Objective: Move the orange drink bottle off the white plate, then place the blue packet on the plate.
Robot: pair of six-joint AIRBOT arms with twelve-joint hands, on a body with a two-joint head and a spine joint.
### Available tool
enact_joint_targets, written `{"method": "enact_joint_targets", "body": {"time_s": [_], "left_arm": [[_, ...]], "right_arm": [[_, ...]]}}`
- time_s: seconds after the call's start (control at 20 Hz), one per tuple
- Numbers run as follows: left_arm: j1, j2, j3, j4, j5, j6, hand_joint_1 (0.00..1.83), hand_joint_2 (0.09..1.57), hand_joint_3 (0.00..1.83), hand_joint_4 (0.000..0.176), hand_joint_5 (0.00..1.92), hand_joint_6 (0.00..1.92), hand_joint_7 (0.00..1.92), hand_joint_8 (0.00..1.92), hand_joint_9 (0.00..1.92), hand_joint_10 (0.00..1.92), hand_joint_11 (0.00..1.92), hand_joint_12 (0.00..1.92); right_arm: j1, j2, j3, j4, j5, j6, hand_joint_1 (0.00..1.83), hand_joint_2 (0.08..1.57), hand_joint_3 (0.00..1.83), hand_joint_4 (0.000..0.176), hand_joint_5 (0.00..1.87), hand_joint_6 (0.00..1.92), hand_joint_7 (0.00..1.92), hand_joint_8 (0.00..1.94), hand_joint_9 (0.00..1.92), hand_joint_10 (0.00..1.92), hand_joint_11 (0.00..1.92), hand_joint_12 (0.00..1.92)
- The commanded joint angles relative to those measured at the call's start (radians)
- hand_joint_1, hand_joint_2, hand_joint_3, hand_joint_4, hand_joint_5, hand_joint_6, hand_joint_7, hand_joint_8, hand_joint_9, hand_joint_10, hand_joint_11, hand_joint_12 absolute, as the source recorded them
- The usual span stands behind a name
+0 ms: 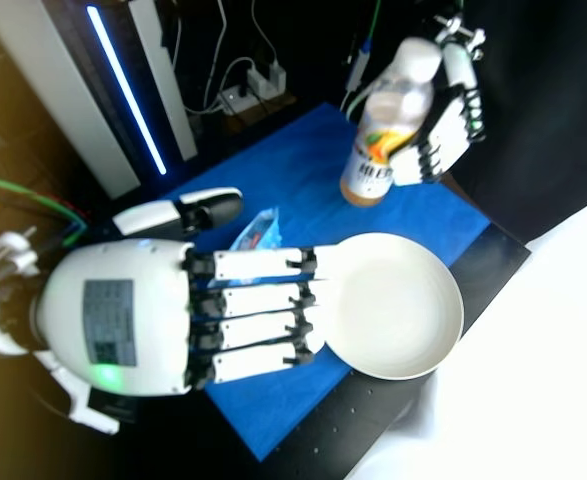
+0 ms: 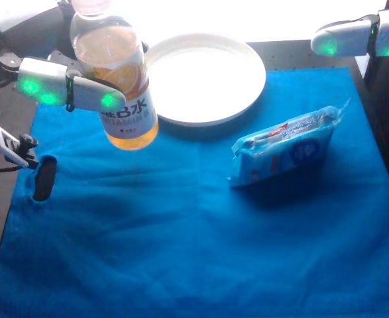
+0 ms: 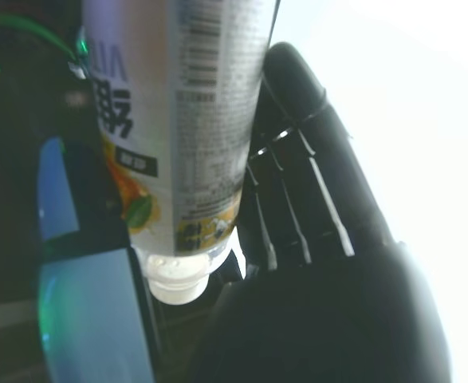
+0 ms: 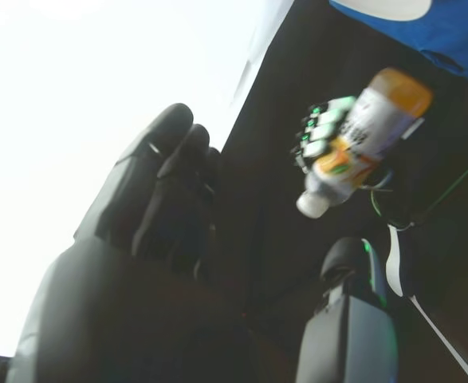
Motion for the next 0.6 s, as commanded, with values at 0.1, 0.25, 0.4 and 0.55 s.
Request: {"method": "enact_joint_targets", "body": {"time_s": [0.1,0.25,0.4,0.55], "left_arm": [[0.003,0.005,-0.003,-0.059,-0.115,-0.024,1.23,1.13,0.00,0.000,0.90,0.99,1.00,1.09,1.20,0.33,0.90,1.03],[0.023,0.002,-0.007,-0.049,-0.104,-0.024,1.24,1.11,0.00,0.000,0.90,1.00,1.07,0.95,1.25,0.19,0.89,1.06],[0.046,0.003,-0.008,-0.048,-0.092,-0.024,1.24,1.10,0.00,0.000,0.90,1.04,1.12,0.82,1.30,0.13,0.90,1.09],[0.060,0.006,-0.015,-0.020,-0.066,-0.025,1.24,1.10,0.00,0.000,0.94,0.93,1.09,0.92,1.31,0.12,0.87,1.22]], "right_arm": [[0.014,0.002,-0.001,0.058,0.107,0.009,0.68,0.91,0.00,0.049,0.27,0.01,0.65,0.00,0.66,0.00,0.43,0.68],[0.014,0.002,-0.001,0.058,0.107,0.009,0.67,0.92,0.00,0.048,0.29,0.00,0.66,0.00,0.66,0.00,0.47,0.56],[0.014,0.002,-0.002,0.058,0.107,0.009,0.68,0.90,0.00,0.052,0.29,0.00,0.65,0.00,0.66,0.00,0.47,0.56],[0.014,0.002,-0.005,0.058,0.107,0.009,0.67,0.91,0.01,0.043,0.28,0.00,0.64,0.00,0.66,0.00,0.44,0.63]]}}
